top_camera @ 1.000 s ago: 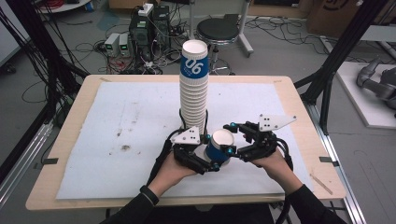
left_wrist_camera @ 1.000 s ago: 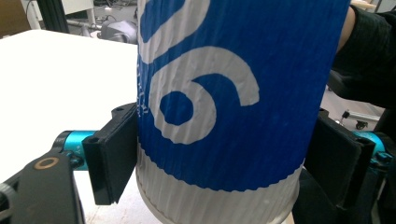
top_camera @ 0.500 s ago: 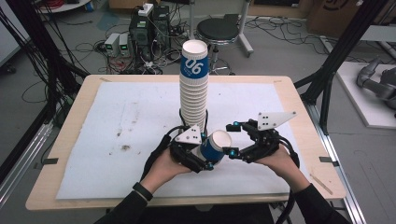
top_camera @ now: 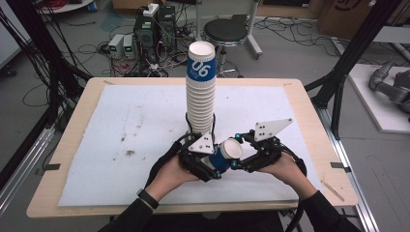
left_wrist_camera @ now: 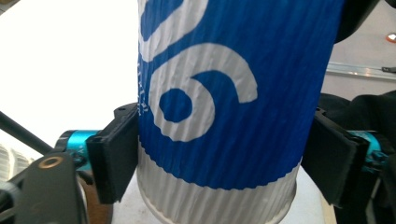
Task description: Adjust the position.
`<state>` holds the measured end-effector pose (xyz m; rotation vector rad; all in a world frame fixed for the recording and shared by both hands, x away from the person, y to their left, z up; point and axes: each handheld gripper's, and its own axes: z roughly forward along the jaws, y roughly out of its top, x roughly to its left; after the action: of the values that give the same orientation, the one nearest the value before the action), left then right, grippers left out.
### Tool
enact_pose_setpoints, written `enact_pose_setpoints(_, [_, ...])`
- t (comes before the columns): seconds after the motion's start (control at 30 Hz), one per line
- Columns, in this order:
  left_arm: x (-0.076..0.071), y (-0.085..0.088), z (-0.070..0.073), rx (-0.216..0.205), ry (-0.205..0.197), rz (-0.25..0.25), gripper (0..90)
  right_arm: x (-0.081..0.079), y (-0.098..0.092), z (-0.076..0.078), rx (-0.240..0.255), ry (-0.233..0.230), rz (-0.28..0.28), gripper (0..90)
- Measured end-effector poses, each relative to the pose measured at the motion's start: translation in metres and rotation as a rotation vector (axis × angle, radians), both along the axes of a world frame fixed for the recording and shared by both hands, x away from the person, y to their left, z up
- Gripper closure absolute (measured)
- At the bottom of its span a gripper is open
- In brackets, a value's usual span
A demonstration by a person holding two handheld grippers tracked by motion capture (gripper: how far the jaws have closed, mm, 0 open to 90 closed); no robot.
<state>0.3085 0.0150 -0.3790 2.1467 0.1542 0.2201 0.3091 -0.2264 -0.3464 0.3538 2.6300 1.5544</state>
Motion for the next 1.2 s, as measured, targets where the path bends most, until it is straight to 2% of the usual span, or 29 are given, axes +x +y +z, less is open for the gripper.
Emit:
enact_pose_setpoints(0.07, [0.0,0.002,0.0,-0.043,0.003,-0.004,17.2,0.001,-0.003,0.001,0.021,0.005,0.002,29.8])
enact_pose_setpoints(0.1, [0.0,0.002,0.0,-0.043,0.003,-0.004,16.2,0.002,-0.004,0.001,0.035,0.009,0.003,29.9])
enact_pose_setpoints(0.13, [-0.001,0.003,0.0,-0.07,0.006,-0.008,16.2,0.002,-0.004,0.001,0.035,0.009,0.003,29.9])
enact_pose_setpoints(0.17, [0.0,0.007,-0.001,-0.131,0.017,-0.018,14.0,0.002,-0.009,0.004,0.076,0.016,0.001,30.0])
enact_pose_setpoints(0.2, [0.0,0.007,-0.001,-0.131,0.017,-0.018,14.0,0.003,-0.01,0.005,0.093,0.013,0.003,30.0])
enact_pose_setpoints(0.23, [0.0,0.01,-0.001,-0.195,0.025,-0.009,14.0,0.004,-0.012,0.006,0.111,0.018,0.003,30.0])
enact_pose_setpoints(0.27, [0.0,0.012,-0.002,-0.223,0.031,0.0,14.0,0.004,-0.013,0.006,0.126,0.02,0.003,30.0])
enact_pose_setpoints(0.3, [0.0,0.012,-0.002,-0.223,0.031,0.0,14.0,0.004,-0.013,0.006,0.126,0.02,0.003,30.0])
enact_pose_setpoints(0.33, [0.002,0.015,-0.004,-0.267,0.059,0.012,14.0,0.004,-0.017,0.008,0.159,0.026,-0.007,30.1])
enact_pose_setpoints(0.47, [0.005,0.018,-0.008,-0.337,0.101,0.016,13.0,0.004,-0.021,0.009,0.207,0.031,-0.02,30.2])
enact_pose_setpoints(0.57, [0.006,0.018,-0.011,-0.374,0.113,0.009,11.9,0.005,-0.023,0.009,0.242,0.041,-0.021,30.2])
enact_pose_setpoints(0.73, [0.005,0.016,-0.012,-0.395,0.106,-0.019,11.9,0.005,-0.023,0.008,0.264,0.062,-0.013,30.3])
enact_pose_setpoints(0.77, [0.005,0.016,-0.012,-0.396,0.099,-0.029,12.1,0.005,-0.022,0.007,0.281,0.07,-0.005,30.2])
enact_pose_setpoints(0.87, [0.005,0.017,-0.012,-0.409,0.115,-0.042,14.7,0.006,-0.022,0.005,0.294,0.083,-0.004,30.3])
enact_pose_setpoints(0.97, [0.006,0.018,-0.011,-0.409,0.112,-0.045,16.9,0.006,-0.022,0.005,0.295,0.088,-0.002,30.5])
enact_pose_setpoints(1.03, [0.007,0.021,-0.009,-0.402,0.112,-0.043,18.3,0.007,-0.023,0.004,0.294,0.085,-0.001,30.6])
enact_pose_setpoints(1.13, [0.007,0.023,-0.004,-0.359,0.102,-0.04,19.2,0.008,-0.024,0.004,0.268,0.094,0.005,30.5])
enact_pose_setpoints(1.17, [0.007,0.023,-0.004,-0.359,0.102,-0.04,19.1,0.008,-0.024,0.004,0.26,0.095,0.008,30.4])
enact_pose_setpoints(1.2, [0.007,0.024,0.0,-0.319,0.093,-0.047,19.2,0.009,-0.025,0.004,0.247,0.096,0.013,30.1])
